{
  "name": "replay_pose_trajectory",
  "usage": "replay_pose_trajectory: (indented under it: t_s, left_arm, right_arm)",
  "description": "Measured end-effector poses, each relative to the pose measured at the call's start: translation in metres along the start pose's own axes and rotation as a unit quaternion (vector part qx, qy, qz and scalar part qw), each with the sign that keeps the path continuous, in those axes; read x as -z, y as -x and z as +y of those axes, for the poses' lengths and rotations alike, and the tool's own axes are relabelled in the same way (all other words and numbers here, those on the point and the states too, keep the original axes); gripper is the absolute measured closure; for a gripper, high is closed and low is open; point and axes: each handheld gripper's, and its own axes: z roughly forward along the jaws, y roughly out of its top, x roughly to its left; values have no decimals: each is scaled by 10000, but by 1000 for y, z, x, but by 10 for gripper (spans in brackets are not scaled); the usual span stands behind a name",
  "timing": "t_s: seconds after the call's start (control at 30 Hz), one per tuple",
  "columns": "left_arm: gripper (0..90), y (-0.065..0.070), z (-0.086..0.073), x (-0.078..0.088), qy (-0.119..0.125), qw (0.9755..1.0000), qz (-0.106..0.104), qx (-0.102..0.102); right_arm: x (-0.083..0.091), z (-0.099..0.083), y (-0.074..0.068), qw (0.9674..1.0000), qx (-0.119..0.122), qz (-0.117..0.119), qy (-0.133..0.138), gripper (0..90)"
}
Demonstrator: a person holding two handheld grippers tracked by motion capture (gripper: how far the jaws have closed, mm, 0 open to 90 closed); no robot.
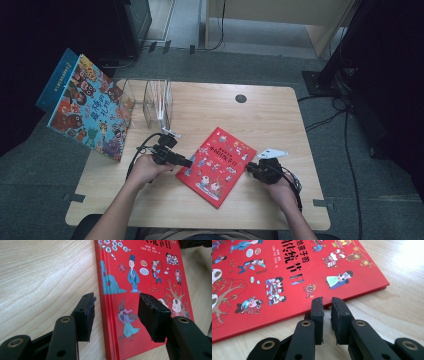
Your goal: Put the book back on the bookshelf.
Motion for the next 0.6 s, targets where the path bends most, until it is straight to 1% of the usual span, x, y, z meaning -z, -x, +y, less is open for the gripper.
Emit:
replay_pose_trajectory:
  t_s: [0.07,0.17,0.2,0.33,0.37,0.5,0.6]
  left_arm:
    - [470,-1,-2,1,13,10000,-1,41]
    - [465,-2,-4,3,41,9999,-19,95]
    - [463,-2,-5,3,47,9999,-52,121]
    - [463,-1,-9,2,14,9998,-59,192]
    - [459,-1,-10,2,-5,9998,-44,210]
    - [455,1,-14,1,-22,9997,-4,242]
    - [448,1,-17,2,15,9994,-16,342]
  right_arm:
    - [-3,2,-2,10000,2,-7,30,793]
    - [-8,5,-3,10000,29,31,46,755]
    - [-9,6,-4,10000,54,51,55,741]
    - [-15,10,-8,9998,167,110,96,689]
    - [-16,12,-9,9997,208,97,96,683]
    - [-20,16,-9,9997,209,59,92,661]
    - [-23,20,-9,9997,211,29,71,655]
